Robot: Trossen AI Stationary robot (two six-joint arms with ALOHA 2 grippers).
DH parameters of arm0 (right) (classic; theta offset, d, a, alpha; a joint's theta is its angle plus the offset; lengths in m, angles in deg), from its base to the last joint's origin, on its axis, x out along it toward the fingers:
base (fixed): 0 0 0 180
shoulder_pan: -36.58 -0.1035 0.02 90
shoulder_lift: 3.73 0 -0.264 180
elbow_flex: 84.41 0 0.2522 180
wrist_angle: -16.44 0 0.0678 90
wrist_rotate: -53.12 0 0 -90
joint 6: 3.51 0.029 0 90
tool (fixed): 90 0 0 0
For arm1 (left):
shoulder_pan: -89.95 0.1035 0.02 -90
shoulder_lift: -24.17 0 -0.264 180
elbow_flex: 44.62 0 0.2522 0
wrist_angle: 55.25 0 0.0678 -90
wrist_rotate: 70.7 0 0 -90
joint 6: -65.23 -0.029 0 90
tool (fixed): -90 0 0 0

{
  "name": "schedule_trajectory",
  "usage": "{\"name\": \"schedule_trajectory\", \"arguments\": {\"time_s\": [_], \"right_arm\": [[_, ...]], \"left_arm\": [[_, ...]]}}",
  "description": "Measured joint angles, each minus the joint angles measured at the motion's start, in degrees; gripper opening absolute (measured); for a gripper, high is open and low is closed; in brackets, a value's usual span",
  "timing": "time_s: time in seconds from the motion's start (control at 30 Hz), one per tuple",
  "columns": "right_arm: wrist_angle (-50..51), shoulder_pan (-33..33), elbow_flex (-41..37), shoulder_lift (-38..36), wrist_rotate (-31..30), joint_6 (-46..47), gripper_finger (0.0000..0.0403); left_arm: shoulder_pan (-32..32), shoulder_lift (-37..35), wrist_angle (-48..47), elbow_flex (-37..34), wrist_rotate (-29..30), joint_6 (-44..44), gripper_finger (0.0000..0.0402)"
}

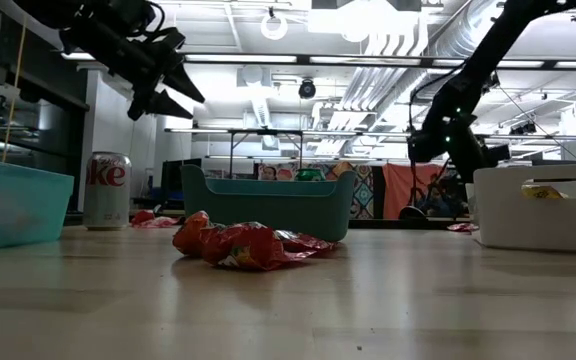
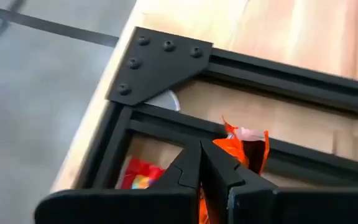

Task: Sort candy
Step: Put the orange chocolate into the light green bin

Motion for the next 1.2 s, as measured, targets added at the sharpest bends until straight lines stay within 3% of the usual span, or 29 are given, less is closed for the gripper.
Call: {"name": "schedule_trajectory", "arguments": {"time_s": [0.17, 0.53, 0.8, 1.03, 1.2], "right_arm": [[4.15, -0.04, 2.36, 3.21, 1.6, -2.92, 0.0], [5.52, -2.57, 2.15, 3.4, 13.31, -23.38, 0.0], [-3.48, -7.32, 2.12, 2.42, 24.6, -36.13, 0.0], [-6.45, -11.97, 2.12, -2.5, 28.35, -37.5, 0.0], [-5.69, -14.23, 2.12, -10.25, 27.51, -46.09, 0.0]], "left_arm": [[0.0, 0.56, -0.02, 0.0, 0.0, 0.09, 0.0213], [0.0, 0.69, -0.38, 0.0, 0.0, -0.79, 0.0213], [-0.02, 0.69, -1.11, 0.0, 0.0, -0.85, 0.0213], [-0.02, 0.69, -1.6, 0.0, -0.02, -1.3, 0.0213], [-0.02, 0.69, -1.62, 0.0, -0.04, -2.38, 0.0213]]}}
